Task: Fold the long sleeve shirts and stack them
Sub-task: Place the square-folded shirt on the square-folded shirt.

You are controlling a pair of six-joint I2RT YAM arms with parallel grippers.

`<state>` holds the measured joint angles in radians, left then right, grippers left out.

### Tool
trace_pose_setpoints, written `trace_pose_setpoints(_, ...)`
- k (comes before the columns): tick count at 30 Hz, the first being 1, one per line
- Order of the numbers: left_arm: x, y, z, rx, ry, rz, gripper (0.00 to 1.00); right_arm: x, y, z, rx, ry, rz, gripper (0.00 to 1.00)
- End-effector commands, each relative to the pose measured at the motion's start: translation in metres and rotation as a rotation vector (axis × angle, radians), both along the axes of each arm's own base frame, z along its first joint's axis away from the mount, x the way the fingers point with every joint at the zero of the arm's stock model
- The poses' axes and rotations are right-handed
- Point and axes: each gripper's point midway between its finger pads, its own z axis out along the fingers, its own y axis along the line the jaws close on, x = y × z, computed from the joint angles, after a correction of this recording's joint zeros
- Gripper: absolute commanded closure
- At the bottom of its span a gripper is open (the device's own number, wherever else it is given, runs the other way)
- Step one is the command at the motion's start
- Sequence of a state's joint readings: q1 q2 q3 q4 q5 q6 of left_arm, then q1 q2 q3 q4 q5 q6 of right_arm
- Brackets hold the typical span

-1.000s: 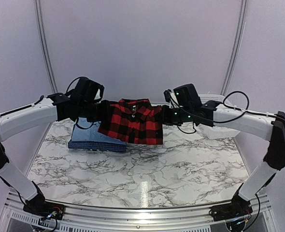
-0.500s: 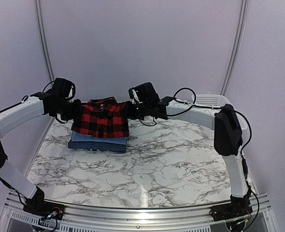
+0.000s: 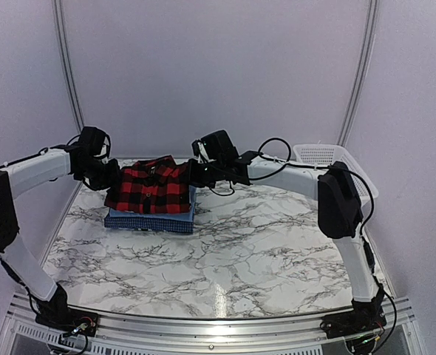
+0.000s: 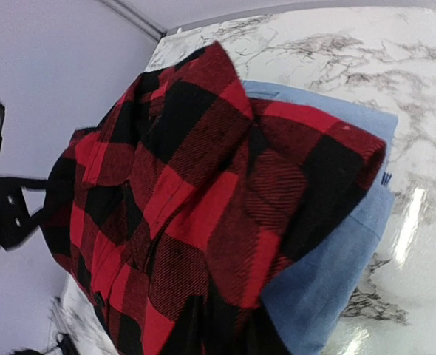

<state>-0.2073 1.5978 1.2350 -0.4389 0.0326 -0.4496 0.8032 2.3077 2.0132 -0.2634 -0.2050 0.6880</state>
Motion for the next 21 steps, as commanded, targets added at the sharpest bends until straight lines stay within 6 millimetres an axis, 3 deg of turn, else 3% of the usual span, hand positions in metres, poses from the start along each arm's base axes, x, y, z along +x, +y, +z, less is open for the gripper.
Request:
trace_pose_setpoints(1, 0.003, 0.009, -0.014, 0.019, 0.018, 0.009, 0.62, -0.004, 0.000, -0.002, -0.009, 0.013, 0.020, 0.72)
trace_pose_setpoints(3, 0.005, 0.015, -0.003, 0.033, -0.010, 0.024, 0.39, -0.004, -0.005, 0.003, -0.025, 0.001, 0.020, 0.56)
trace_pose_setpoints(5, 0.009, 0.019, 0.013, 0.053, -0.048, 0.032, 0.23, -0.004, -0.011, 0.008, -0.053, -0.021, 0.019, 0.32)
trace_pose_setpoints(8, 0.012, 0.015, 0.039, 0.043, -0.101, 0.019, 0.11, -0.004, -0.027, 0.018, -0.087, -0.048, 0.004, 0.12)
trace_pose_setpoints(10, 0.010, 0.008, 0.051, 0.050, -0.125, 0.004, 0.06, -0.004, -0.040, 0.023, -0.103, -0.064, -0.015, 0.04)
trace_pose_setpoints(17, -0.006, -0.036, 0.073, 0.041, -0.181, -0.065, 0.01, -0.012, -0.096, 0.042, -0.140, -0.118, -0.095, 0.01)
trace_pose_setpoints(21, -0.020, -0.087, 0.074, 0.020, -0.183, -0.163, 0.01, -0.019, -0.135, 0.041, -0.184, -0.132, -0.151, 0.01)
